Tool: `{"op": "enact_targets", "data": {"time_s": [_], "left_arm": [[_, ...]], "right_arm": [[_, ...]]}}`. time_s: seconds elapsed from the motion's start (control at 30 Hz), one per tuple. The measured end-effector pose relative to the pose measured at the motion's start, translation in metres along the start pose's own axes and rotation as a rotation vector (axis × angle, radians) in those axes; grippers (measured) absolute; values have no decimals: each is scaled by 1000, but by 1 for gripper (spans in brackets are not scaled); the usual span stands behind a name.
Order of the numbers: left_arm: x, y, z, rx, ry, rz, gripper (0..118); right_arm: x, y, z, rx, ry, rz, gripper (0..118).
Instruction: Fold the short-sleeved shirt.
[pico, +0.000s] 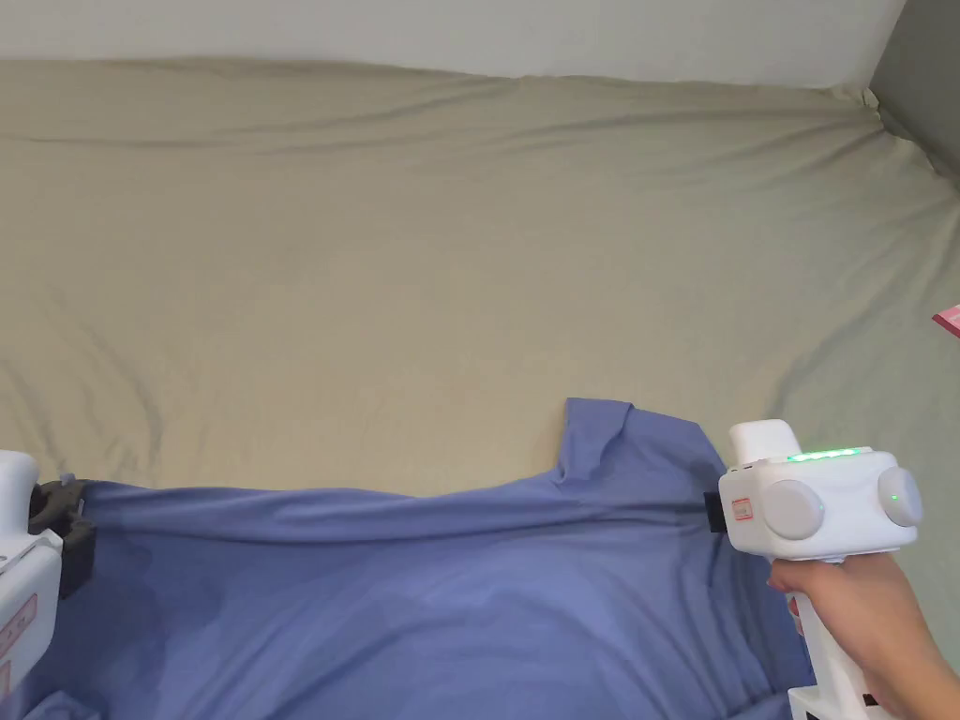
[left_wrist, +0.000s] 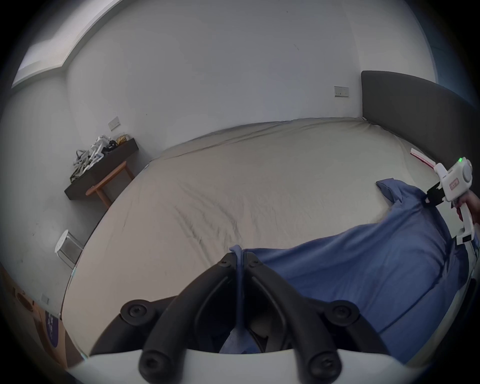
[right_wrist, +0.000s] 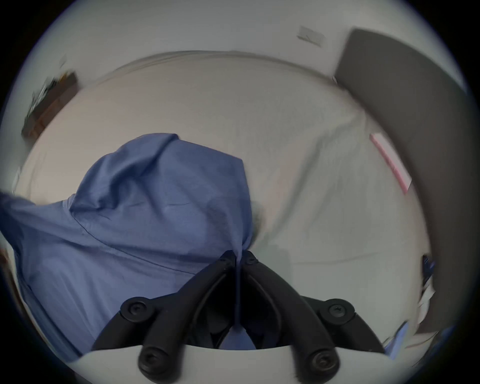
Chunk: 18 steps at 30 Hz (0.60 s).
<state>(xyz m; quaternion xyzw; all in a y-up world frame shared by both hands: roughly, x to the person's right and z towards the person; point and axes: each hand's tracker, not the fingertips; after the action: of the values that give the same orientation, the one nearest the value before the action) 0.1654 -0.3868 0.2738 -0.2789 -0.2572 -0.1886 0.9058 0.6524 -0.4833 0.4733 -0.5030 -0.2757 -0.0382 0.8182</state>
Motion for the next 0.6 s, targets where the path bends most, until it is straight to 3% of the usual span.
{"op": "enact_targets", "data": {"time_s": [0.07,0.2,0.27,0.6], "left_arm": [[0,3,1,-2,7,7,1],[-4,9,12,16,5,28,1],[-9,11,18,12,10,28,1],[-40,-15,79,-44,3,30,1]], "right_arm": [[-2,4,14,4,-3,52,6],[13,11,62,72,36,-6,6],[19,14,92,85,55,6,6],[23,-43,210,109,57,171,6]]}}
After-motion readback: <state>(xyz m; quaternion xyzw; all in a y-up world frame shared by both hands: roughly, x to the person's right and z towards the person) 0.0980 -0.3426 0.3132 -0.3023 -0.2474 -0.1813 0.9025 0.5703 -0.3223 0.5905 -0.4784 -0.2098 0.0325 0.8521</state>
